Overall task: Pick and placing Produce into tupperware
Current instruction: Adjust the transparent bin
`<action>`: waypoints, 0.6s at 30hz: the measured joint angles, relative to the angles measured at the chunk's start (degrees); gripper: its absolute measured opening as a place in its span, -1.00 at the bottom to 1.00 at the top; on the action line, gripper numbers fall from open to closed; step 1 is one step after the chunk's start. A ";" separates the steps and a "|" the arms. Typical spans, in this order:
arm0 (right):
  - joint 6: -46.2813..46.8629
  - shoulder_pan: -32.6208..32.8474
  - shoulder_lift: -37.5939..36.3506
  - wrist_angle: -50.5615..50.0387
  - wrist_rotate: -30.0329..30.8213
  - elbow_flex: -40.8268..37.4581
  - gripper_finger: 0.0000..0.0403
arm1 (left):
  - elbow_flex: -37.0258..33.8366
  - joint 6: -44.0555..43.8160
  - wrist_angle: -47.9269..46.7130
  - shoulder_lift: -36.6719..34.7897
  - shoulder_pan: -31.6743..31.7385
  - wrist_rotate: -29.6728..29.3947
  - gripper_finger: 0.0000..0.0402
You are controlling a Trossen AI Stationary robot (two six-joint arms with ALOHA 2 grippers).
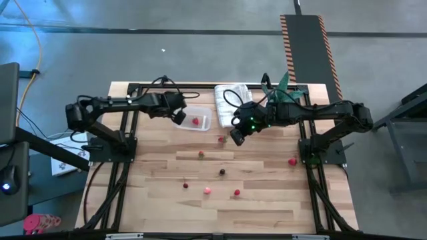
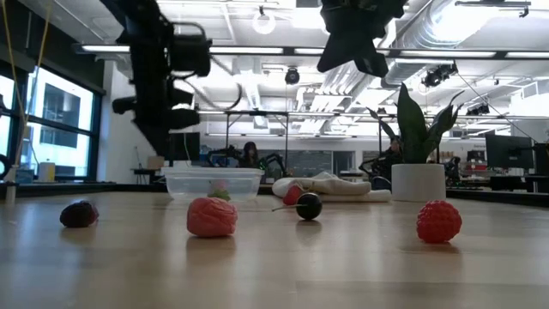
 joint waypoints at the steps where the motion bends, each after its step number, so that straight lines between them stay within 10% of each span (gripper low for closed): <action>1: -0.09 0.15 0.00 0.04 0.00 0.00 -1.00 | -0.69 -0.03 -0.21 0.00 0.77 0.58 -0.99; 18: -0.40 0.67 0.00 0.00 0.00 0.00 -1.00 | -4.91 -0.89 8.28 -0.02 1.53 12.36 -1.00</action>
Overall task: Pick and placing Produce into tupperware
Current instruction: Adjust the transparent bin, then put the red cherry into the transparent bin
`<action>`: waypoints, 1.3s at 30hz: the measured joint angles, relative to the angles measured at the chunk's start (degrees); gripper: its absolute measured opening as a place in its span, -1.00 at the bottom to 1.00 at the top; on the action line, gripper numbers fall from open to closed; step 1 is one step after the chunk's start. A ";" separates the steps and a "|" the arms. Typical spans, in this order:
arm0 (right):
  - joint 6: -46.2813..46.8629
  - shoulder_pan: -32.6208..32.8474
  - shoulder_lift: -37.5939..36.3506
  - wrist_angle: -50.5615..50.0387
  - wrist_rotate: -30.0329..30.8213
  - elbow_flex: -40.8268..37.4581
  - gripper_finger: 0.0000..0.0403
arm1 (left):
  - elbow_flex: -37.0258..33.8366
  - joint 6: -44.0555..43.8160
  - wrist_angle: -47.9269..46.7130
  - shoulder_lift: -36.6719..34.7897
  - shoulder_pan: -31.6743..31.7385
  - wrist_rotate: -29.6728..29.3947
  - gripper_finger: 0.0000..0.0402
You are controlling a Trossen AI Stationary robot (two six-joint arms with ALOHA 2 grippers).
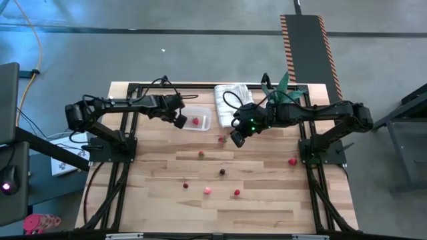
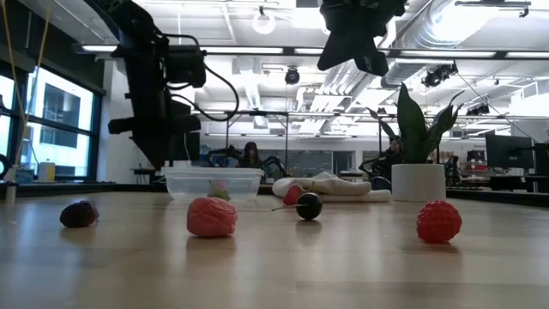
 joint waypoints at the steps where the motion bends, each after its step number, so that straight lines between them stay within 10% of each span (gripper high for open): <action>1: -0.02 0.00 0.00 0.00 0.00 0.00 -1.00 | 0.00 -0.02 0.44 0.00 -0.35 0.60 -1.00; 24: -0.01 0.40 0.00 0.00 0.01 0.00 -1.00 | 0.21 -7.04 3.21 0.00 -11.52 1.08 -1.00; 39: -0.29 1.55 0.00 -1.79 0.00 0.00 -1.00 | 15.22 -4.67 -13.36 0.00 -23.55 -3.70 -1.00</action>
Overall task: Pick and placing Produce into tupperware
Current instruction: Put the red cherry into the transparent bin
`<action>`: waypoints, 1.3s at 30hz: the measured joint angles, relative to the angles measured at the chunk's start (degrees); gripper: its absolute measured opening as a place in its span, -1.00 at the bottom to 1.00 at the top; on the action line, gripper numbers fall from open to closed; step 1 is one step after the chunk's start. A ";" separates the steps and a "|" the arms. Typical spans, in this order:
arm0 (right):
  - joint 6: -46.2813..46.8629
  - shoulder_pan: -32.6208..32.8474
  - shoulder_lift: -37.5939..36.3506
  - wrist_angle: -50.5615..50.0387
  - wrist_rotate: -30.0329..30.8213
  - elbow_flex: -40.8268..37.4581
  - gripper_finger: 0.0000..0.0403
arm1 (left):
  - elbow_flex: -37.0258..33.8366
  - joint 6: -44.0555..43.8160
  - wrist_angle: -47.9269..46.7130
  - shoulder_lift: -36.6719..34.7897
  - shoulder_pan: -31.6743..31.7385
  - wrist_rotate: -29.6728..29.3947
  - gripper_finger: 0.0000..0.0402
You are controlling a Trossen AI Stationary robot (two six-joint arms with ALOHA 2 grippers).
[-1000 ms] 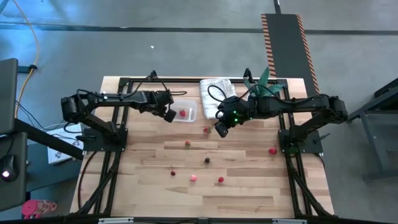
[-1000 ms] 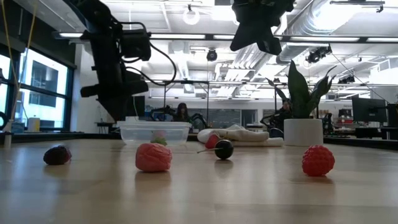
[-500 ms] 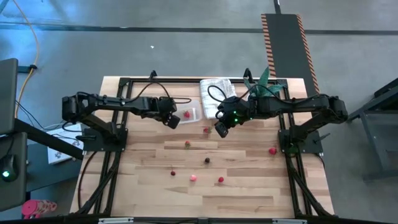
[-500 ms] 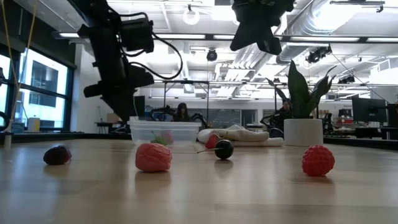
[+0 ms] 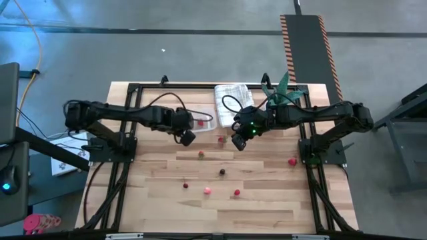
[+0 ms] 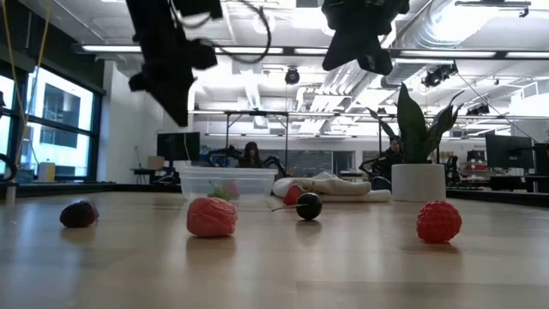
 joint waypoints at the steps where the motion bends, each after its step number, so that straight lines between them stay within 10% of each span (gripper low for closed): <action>1: -0.35 0.00 0.00 0.00 0.00 0.00 -1.00 | 0.85 -0.37 -0.75 0.00 -1.11 -0.22 -1.00; 8: -1.79 -0.01 -0.02 0.00 -0.58 0.00 -1.00 | 3.18 -2.62 -1.07 0.00 -7.12 2.55 -0.88; 19: -5.32 -0.09 -0.20 0.00 -2.87 0.00 -1.00 | 3.18 12.30 -1.20 0.02 -18.06 17.35 -0.10; 30: -7.37 -0.09 -0.20 -0.57 -2.86 0.00 -1.00 | -1.07 -32.62 2.52 3.49 -20.84 19.78 0.10; 39: -12.06 -0.13 -0.17 -2.11 -5.52 0.02 -1.00 | -1.65 -47.37 11.80 10.62 -24.02 19.79 -0.07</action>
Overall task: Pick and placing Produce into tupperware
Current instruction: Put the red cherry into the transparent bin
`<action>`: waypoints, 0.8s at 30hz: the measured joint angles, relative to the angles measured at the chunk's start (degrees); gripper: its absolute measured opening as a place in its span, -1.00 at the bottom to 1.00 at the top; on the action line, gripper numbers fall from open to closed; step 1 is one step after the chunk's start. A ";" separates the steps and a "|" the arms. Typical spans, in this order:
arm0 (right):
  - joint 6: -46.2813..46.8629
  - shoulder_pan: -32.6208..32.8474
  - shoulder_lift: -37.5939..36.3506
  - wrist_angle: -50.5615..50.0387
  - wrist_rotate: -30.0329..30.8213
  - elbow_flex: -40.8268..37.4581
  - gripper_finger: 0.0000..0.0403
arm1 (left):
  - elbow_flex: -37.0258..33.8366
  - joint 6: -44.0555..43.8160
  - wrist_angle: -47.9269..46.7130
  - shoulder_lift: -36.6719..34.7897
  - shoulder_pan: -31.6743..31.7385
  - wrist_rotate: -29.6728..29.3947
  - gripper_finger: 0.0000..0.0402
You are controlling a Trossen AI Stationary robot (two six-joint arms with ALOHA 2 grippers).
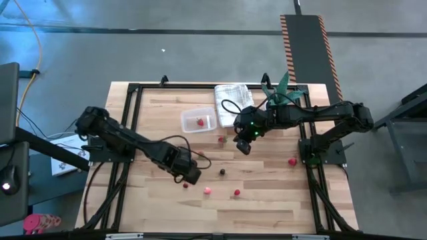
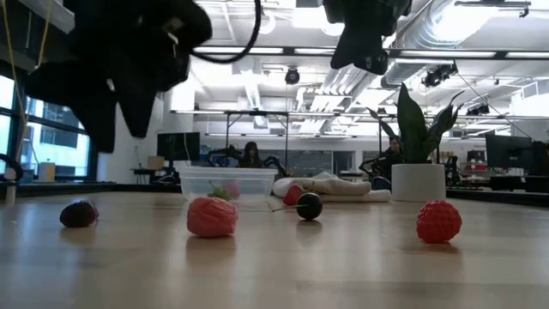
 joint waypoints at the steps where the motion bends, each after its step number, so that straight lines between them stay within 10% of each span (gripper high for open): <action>1: -0.49 0.00 -0.02 0.08 -0.04 0.00 -1.00 | -0.02 -0.91 -0.05 0.89 -0.04 0.03 -0.07; 24: -4.44 -2.08 -5.55 -3.21 -0.19 0.08 -1.00 | 0.26 -8.16 2.67 12.40 -0.63 2.91 -0.25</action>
